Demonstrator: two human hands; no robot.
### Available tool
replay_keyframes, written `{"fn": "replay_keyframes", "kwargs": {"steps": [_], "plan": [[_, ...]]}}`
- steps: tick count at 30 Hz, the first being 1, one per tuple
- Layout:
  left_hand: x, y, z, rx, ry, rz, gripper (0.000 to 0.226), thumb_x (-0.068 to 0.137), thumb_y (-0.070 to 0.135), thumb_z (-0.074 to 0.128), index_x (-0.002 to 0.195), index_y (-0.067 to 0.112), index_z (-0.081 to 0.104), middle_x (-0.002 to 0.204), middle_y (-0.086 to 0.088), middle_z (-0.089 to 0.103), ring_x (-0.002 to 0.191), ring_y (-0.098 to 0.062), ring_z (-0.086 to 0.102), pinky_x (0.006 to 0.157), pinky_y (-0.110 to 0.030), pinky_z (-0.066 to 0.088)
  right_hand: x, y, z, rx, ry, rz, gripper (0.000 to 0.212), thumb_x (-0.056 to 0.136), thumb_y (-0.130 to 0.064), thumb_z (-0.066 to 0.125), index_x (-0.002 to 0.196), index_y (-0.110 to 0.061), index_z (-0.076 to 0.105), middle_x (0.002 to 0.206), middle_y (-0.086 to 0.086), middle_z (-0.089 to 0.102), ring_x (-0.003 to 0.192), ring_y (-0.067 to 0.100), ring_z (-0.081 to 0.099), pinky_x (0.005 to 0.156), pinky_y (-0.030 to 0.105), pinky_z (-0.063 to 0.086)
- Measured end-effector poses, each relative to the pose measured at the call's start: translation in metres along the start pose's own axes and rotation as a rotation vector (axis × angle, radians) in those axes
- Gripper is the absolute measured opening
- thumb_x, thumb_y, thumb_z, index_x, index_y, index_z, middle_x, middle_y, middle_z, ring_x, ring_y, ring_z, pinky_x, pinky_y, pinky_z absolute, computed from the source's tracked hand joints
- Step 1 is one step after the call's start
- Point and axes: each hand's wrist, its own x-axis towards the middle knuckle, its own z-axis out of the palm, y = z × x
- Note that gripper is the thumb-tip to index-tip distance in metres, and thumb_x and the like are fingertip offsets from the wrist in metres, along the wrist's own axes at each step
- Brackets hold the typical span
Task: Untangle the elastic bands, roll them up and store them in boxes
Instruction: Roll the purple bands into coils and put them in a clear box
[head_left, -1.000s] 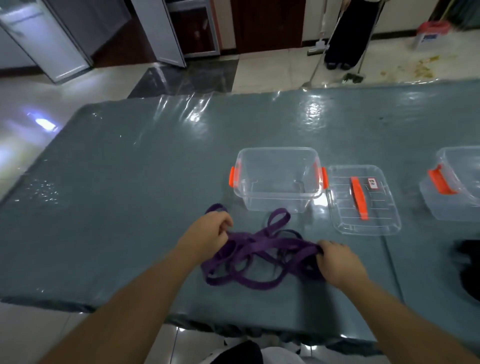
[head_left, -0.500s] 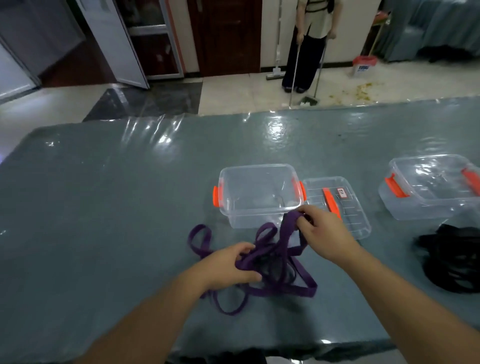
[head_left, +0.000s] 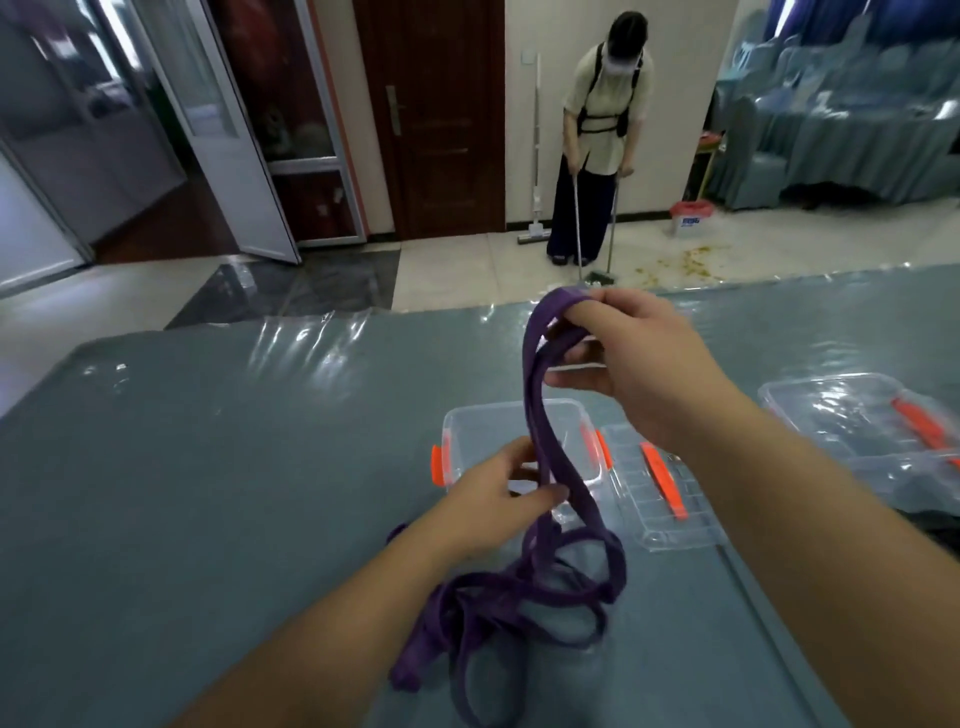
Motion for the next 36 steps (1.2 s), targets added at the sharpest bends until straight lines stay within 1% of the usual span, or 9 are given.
{"fn": "replay_keyframes", "kwargs": {"steps": [4,7,11,14,21,24,27,31,36], "plan": [[0.002,0.023,-0.001,-0.073,0.045,0.039,0.023,0.097,0.037,0.067,0.12,0.035,0.065,0.116,0.017,0.076,0.11,-0.004,0.071,0.1,-0.032,0.056,0.002,-0.022,0.01,0.187,-0.04,0.018,0.005,0.099,-0.006,0.063,0.099,-0.004,0.068,0.092,0.016,0.071,0.067,0.021,0.073,0.082,0.043,0.064],[-0.001,0.043,-0.011,-0.222,0.133,0.042,0.012,0.107,0.016,0.055,0.109,0.013,0.066,0.098,0.001,0.08,0.087,-0.014,0.075,0.077,-0.027,0.06,0.005,-0.022,0.005,0.248,-0.091,-0.021,0.012,0.098,-0.007,0.066,0.11,-0.008,0.069,0.103,0.015,0.076,0.087,0.026,0.077,0.087,0.038,0.061],[-0.008,0.072,-0.036,-0.294,0.232,0.133,0.016,0.108,0.014,0.052,0.103,0.013,0.067,0.085,0.002,0.08,0.077,-0.018,0.073,0.061,-0.025,0.057,0.009,0.021,-0.012,-0.007,-0.179,0.0,0.055,0.089,-0.035,0.075,0.14,-0.021,0.058,0.125,0.006,0.074,0.116,0.023,0.072,0.103,0.044,0.055],[-0.007,0.095,-0.054,-0.417,0.335,0.18,0.019,0.109,0.016,0.051,0.1,0.015,0.067,0.086,-0.005,0.078,0.074,-0.019,0.071,0.054,-0.024,0.053,0.002,0.065,-0.02,-0.183,-0.41,0.084,0.058,0.085,-0.046,0.078,0.137,-0.025,0.062,0.128,-0.001,0.074,0.123,0.019,0.068,0.114,0.048,0.046],[-0.006,0.129,-0.089,-0.525,0.475,0.251,0.019,0.11,0.018,0.049,0.102,0.013,0.066,0.083,-0.001,0.079,0.076,-0.015,0.072,0.052,-0.023,0.053,-0.007,0.133,-0.016,-0.503,-0.395,0.103,0.01,0.087,-0.026,0.079,0.094,-0.027,0.071,0.094,0.002,0.076,0.092,0.019,0.075,0.094,0.048,0.06],[-0.007,0.124,-0.099,-0.514,0.539,0.236,0.019,0.11,0.019,0.049,0.104,0.013,0.065,0.085,0.0,0.079,0.078,-0.015,0.074,0.056,-0.025,0.057,-0.002,0.137,-0.024,-0.667,-0.332,0.022,0.011,0.096,-0.029,0.071,0.09,-0.035,0.064,0.081,-0.009,0.072,0.078,0.006,0.069,0.087,0.042,0.06],[-0.009,0.106,-0.106,-0.483,0.634,0.164,0.019,0.11,0.022,0.05,0.107,0.013,0.067,0.09,0.002,0.08,0.084,-0.012,0.077,0.062,-0.024,0.059,0.006,0.123,-0.033,-0.81,-0.279,-0.016,0.011,0.098,-0.037,0.067,0.091,-0.028,0.064,0.084,-0.002,0.073,0.079,0.015,0.07,0.082,0.043,0.059],[-0.005,0.065,-0.108,-0.43,0.696,-0.02,0.011,0.107,0.021,0.057,0.103,0.019,0.067,0.099,0.001,0.081,0.089,-0.012,0.076,0.061,-0.023,0.057,0.01,0.088,-0.038,-0.671,-0.192,-0.098,0.01,0.097,-0.033,0.067,0.092,-0.024,0.067,0.089,0.0,0.077,0.087,0.018,0.075,0.088,0.048,0.06],[-0.008,0.022,-0.075,-0.385,0.495,-0.221,0.011,0.104,0.019,0.06,0.107,0.01,0.067,0.108,-0.011,0.078,0.084,-0.014,0.076,0.063,-0.025,0.056,0.006,0.029,-0.028,-0.49,-0.184,-0.232,0.01,0.102,-0.025,0.062,0.103,-0.017,0.068,0.091,-0.003,0.08,0.087,0.009,0.077,0.087,0.037,0.062]]}}
